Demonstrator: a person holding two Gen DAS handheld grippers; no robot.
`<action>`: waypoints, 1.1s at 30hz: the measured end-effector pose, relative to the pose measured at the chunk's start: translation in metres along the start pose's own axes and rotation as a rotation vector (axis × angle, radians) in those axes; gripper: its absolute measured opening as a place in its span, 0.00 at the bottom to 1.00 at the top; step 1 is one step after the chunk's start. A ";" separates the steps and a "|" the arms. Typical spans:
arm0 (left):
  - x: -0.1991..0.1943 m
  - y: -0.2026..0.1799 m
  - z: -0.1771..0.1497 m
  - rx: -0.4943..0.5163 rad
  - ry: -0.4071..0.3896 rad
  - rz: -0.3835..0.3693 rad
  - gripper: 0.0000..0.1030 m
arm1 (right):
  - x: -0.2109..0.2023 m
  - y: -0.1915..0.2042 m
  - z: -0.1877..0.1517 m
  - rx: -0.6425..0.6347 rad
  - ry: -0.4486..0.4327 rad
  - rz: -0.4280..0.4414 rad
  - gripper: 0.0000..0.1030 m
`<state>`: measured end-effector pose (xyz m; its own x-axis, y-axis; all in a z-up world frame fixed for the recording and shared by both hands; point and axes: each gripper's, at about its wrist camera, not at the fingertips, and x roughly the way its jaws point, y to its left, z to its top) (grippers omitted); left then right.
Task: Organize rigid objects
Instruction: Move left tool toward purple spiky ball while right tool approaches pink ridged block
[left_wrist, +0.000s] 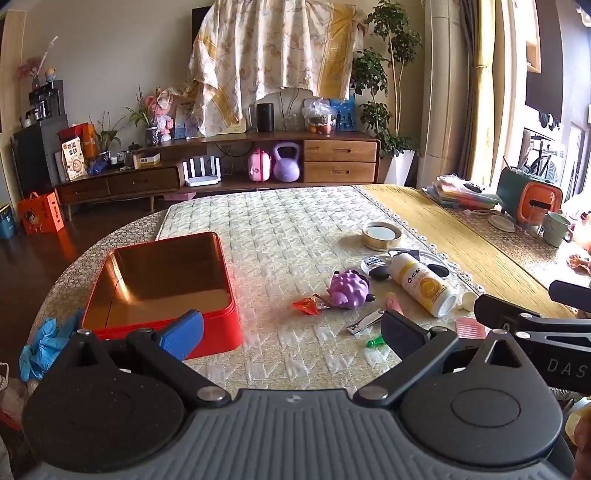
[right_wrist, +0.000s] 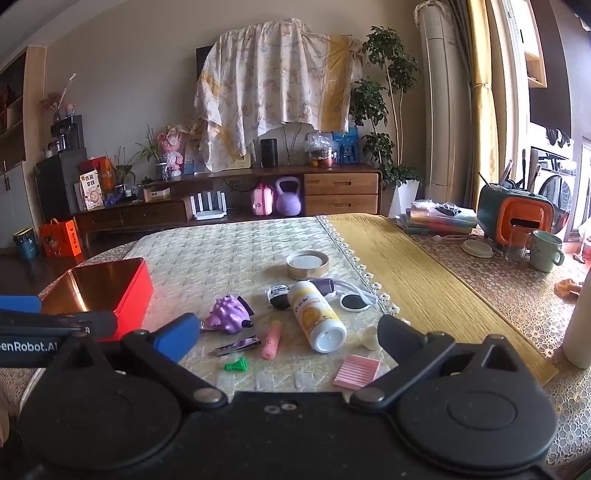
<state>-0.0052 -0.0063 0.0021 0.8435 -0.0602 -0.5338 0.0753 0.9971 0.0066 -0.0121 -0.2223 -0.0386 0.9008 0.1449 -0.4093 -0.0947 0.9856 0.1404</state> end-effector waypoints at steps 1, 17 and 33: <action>-0.001 0.000 0.000 -0.002 0.000 -0.001 1.00 | 0.001 0.001 0.000 -0.002 0.000 0.001 1.00; -0.003 0.007 -0.001 -0.051 0.016 -0.016 1.00 | -0.004 0.004 0.002 -0.013 -0.008 0.003 1.00; 0.002 0.007 -0.005 -0.061 0.036 -0.010 1.00 | -0.005 0.007 0.000 -0.008 -0.004 0.005 1.00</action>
<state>-0.0056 0.0006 -0.0037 0.8228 -0.0699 -0.5640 0.0506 0.9975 -0.0498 -0.0172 -0.2162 -0.0352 0.9019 0.1494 -0.4053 -0.1027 0.9855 0.1347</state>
